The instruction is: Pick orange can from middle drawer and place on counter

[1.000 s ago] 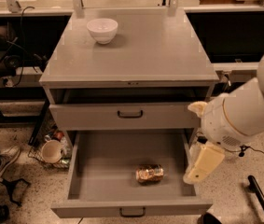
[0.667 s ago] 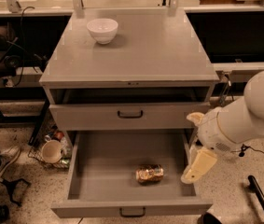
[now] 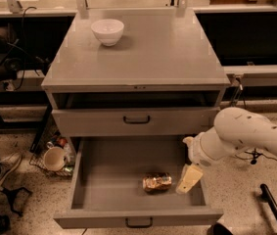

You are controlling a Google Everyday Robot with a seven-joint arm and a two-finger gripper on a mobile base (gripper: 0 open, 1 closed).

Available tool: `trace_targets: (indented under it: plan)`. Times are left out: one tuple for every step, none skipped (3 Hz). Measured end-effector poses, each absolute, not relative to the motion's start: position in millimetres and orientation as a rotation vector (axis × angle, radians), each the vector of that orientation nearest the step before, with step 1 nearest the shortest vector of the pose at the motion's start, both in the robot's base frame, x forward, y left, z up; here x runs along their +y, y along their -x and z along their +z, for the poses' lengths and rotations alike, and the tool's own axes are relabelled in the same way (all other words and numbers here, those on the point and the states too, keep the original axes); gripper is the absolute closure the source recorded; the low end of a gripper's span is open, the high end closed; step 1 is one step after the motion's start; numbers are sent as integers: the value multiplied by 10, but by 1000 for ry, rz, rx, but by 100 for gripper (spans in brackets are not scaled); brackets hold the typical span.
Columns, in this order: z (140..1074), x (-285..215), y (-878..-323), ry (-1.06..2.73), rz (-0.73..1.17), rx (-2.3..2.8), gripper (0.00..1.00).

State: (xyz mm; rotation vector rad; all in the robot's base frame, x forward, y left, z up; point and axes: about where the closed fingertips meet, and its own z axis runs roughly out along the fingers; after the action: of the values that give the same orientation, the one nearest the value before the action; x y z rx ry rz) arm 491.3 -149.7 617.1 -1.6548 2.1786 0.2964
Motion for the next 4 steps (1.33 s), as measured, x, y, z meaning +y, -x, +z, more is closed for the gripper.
trace_targets:
  plan:
    - [6171,-1497,-4913,1655,296,2179,0]
    - [5829,-1441,-5017,1674,336,2160,0]
    - [5374,-1307,-5167,1682,389,2135,0]
    - [5015,-1170,-5316,1677,403,2115,0]
